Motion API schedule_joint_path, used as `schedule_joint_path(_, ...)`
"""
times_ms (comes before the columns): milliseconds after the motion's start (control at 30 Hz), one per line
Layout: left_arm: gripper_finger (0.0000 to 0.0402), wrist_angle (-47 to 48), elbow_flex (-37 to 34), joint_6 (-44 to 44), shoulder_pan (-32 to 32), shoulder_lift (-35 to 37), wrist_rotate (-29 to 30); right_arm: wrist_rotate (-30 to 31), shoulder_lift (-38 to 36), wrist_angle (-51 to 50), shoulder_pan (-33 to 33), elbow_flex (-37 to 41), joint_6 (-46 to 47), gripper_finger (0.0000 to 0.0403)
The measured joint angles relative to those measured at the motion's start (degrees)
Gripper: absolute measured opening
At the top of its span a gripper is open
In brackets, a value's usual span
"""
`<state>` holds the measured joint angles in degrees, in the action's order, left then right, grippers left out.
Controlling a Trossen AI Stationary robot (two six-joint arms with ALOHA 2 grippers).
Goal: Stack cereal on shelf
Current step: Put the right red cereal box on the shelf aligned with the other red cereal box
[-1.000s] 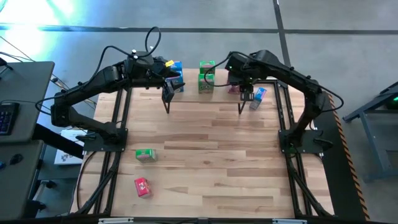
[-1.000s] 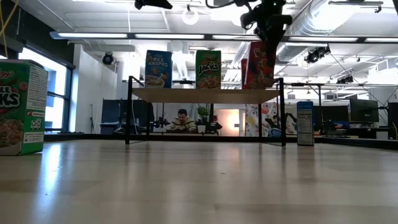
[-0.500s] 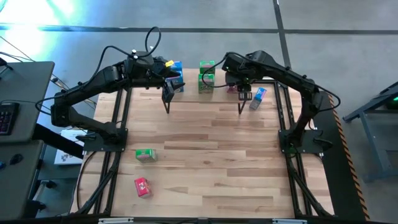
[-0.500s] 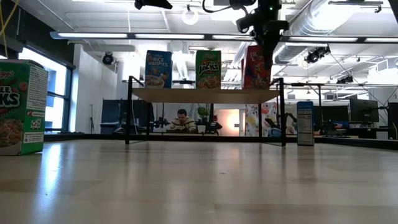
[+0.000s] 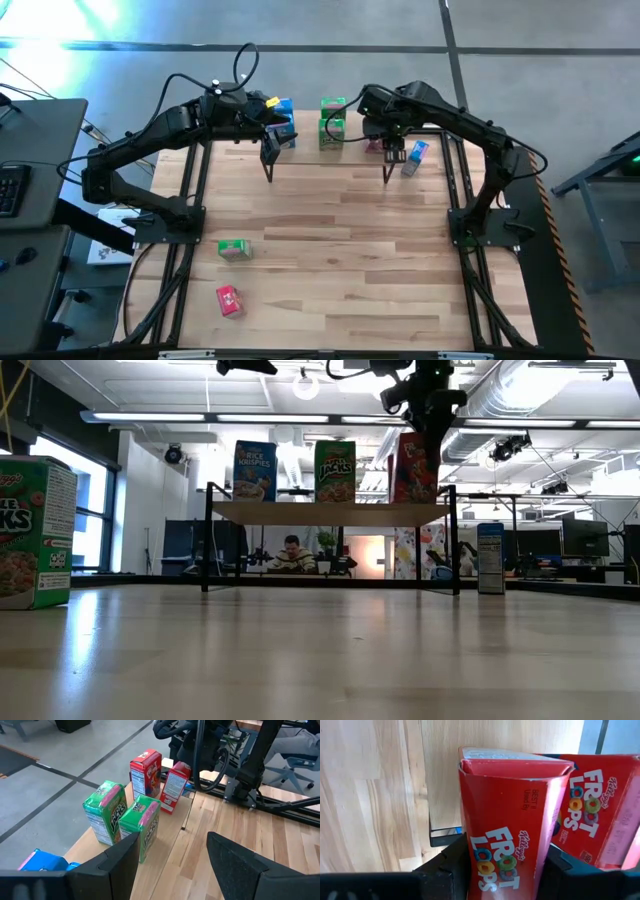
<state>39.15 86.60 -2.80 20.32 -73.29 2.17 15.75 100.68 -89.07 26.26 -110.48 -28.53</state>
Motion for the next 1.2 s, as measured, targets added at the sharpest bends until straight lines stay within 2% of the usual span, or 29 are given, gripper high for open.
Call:
schedule_joint_path(700,0.0221,-0.02,-0.01,-0.01,-0.02,-0.01,0.0,0.49,1.1,0.42,1.28,-0.02,0.0,0.016)
schedule_joint_path(967,0.0221,0.01,0.0,-0.01,-0.02,-0.01,0.0,0.26,1.19,1.19,1.49,-0.02,-0.2,0.0201)
schedule_joint_path(1200,0.0221,0.01,-0.01,0.0,-0.02,-0.01,0.0,0.3,1.19,1.6,1.49,-0.02,-0.9,0.0207)
